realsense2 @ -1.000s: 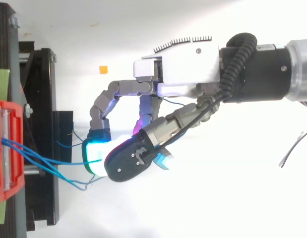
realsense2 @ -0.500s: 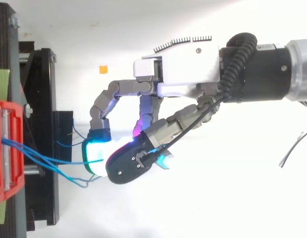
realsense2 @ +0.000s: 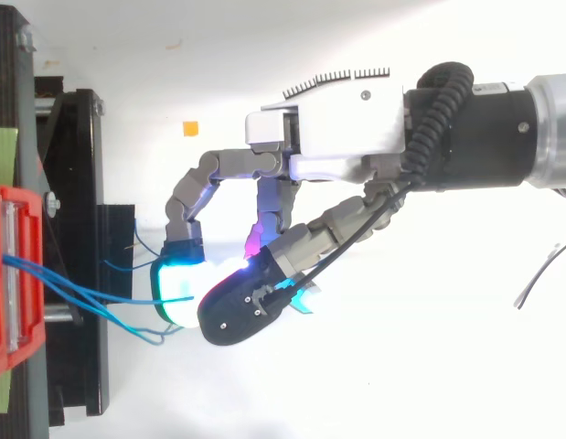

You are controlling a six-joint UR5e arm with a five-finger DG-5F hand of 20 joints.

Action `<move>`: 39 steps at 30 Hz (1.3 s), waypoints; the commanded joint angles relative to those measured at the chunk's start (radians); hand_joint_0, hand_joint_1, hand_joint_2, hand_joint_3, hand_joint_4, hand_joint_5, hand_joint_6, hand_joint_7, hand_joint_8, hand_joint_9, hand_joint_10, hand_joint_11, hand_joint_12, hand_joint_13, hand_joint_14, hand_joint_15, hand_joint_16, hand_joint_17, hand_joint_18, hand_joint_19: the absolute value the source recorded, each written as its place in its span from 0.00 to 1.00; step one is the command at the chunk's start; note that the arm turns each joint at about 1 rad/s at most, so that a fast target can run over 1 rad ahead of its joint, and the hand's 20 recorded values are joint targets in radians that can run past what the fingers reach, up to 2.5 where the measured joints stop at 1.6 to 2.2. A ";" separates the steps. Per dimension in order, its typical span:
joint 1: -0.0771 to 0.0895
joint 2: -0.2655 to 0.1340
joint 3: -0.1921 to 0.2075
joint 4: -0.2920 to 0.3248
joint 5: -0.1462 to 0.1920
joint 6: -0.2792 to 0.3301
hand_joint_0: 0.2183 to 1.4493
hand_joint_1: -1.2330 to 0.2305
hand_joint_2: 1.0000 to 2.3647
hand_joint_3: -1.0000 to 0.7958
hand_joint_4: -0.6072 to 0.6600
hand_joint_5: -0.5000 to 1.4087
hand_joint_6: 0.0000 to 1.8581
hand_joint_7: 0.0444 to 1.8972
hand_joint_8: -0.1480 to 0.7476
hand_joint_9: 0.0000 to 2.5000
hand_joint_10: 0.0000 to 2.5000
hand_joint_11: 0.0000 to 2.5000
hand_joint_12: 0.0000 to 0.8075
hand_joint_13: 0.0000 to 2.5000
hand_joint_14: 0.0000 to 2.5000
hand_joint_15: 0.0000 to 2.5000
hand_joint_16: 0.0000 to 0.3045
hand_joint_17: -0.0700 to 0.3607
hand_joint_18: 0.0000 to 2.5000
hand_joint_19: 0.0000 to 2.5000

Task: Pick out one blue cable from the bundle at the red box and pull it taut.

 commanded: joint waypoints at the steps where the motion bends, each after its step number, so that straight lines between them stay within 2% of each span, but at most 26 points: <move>1: 0.001 0.000 -0.001 0.001 0.000 0.000 0.33 0.26 0.02 0.48 0.41 0.23 0.50 0.42 0.48 0.63 0.01 0.39 0.43 0.48 0.01 0.27 0.16 0.42 0.39 0.27; 8: 0.001 0.000 -0.001 -0.001 -0.006 0.000 0.33 0.26 0.02 0.47 0.40 0.23 0.50 0.42 0.46 0.64 0.01 0.40 0.42 0.49 0.01 0.27 0.16 0.42 0.39 0.27; 17: -0.002 0.000 0.000 0.001 -0.017 0.000 0.34 0.22 0.01 0.51 0.37 0.25 0.50 0.43 0.49 0.68 0.01 0.39 0.45 0.51 0.01 0.26 0.18 0.45 0.42 0.25; 30: -0.002 0.000 -0.001 -0.002 -0.020 0.000 0.29 0.29 0.01 0.49 0.39 0.24 0.49 0.45 0.48 0.68 0.01 0.39 0.46 0.51 0.01 0.26 0.19 0.46 0.41 0.26; 36: -0.002 0.000 -0.001 -0.002 -0.026 0.000 0.31 0.23 0.00 0.53 0.35 0.26 0.48 0.48 0.50 0.72 0.01 0.38 0.48 0.53 0.01 0.25 0.21 0.50 0.45 0.24; 37: -0.002 0.000 -0.001 -0.002 -0.029 0.000 0.31 0.22 0.01 0.53 0.34 0.26 0.48 0.48 0.50 0.72 0.01 0.38 0.48 0.54 0.01 0.25 0.21 0.50 0.45 0.24; 39: -0.003 0.000 -0.001 -0.001 -0.037 0.000 0.28 0.22 0.11 0.52 0.33 0.26 0.48 0.50 0.50 0.73 0.01 0.38 0.48 0.54 0.01 0.25 0.21 0.50 0.46 0.23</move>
